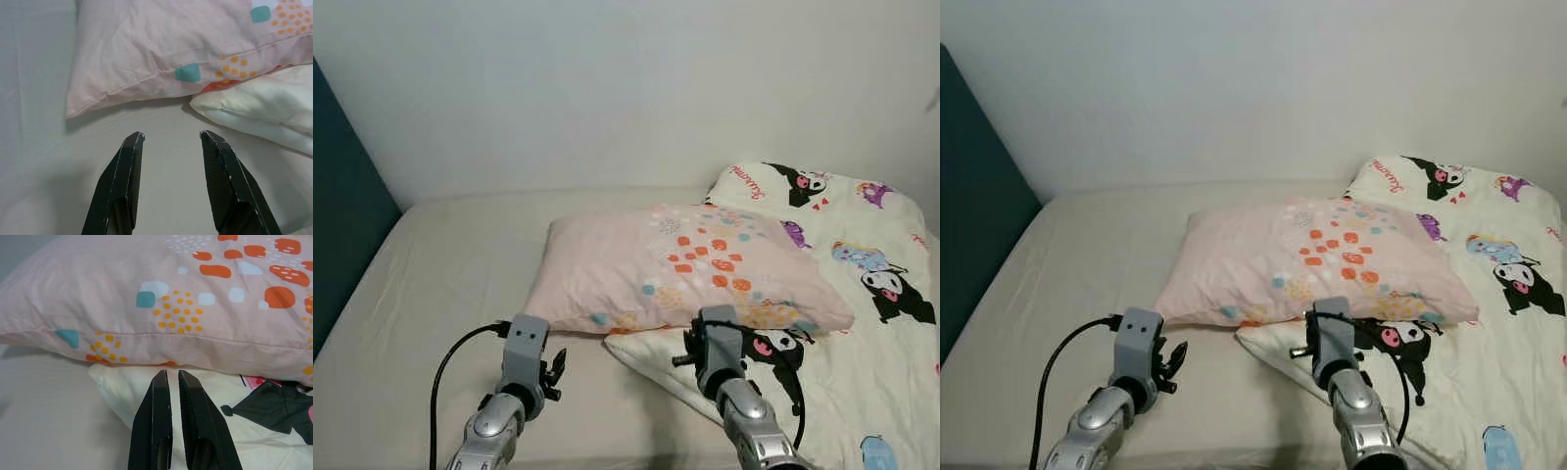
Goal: Clean up the room
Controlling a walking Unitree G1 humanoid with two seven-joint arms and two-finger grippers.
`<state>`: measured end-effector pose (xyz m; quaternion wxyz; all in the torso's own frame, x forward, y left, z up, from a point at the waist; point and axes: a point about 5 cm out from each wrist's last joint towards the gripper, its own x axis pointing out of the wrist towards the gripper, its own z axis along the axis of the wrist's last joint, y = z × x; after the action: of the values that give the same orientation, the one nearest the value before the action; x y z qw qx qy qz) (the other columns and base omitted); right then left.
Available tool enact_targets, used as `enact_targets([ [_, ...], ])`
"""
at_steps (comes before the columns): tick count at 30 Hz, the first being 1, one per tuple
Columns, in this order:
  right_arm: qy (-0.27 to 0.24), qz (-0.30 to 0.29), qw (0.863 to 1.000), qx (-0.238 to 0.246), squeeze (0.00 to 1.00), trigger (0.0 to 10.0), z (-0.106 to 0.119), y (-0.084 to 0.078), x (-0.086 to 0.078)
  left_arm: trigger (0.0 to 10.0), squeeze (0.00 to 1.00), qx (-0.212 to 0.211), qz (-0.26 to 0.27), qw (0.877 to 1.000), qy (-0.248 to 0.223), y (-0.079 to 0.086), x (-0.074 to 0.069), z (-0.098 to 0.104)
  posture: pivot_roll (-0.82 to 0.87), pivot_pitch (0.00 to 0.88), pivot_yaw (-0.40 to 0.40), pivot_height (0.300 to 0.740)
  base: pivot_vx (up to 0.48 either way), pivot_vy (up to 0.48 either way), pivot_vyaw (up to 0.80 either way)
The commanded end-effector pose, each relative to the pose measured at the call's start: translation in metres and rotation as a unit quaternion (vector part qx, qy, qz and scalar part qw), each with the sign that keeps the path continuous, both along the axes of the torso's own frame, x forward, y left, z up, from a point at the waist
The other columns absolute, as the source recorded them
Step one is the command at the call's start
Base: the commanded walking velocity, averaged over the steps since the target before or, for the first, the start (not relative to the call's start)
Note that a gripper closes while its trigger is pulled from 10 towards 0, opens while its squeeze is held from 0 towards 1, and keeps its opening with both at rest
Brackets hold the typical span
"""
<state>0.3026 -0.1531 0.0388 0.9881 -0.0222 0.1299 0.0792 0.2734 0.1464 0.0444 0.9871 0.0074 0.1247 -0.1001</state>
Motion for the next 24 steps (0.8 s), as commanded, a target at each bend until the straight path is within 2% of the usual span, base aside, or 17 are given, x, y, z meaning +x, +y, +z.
enact_targets([
  [1,0.005,-0.005,1.000,0.008,0.00,10.0,-0.0034,-0.0012,-0.0027,10.0,0.00,-0.001,0.003,1.000,0.006,0.0047,-0.0020,-0.0018,-0.05,0.128,0.004,0.685,0.000,0.000,0.00],
  [12,0.012,-0.003,1.000,0.016,0.00,10.0,-0.0072,0.0005,-0.0062,10.0,0.00,0.001,-0.007,1.000,0.010,0.0019,-0.0028,-0.0034,-0.05,0.130,0.009,0.642,0.000,0.000,0.00],
  [24,0.013,0.006,1.000,0.017,0.00,10.0,-0.0090,0.0054,-0.0089,10.0,0.00,0.021,-0.026,0.999,0.012,-0.0004,-0.0028,-0.0041,-0.05,0.132,0.007,0.642,0.000,0.000,0.00],
])
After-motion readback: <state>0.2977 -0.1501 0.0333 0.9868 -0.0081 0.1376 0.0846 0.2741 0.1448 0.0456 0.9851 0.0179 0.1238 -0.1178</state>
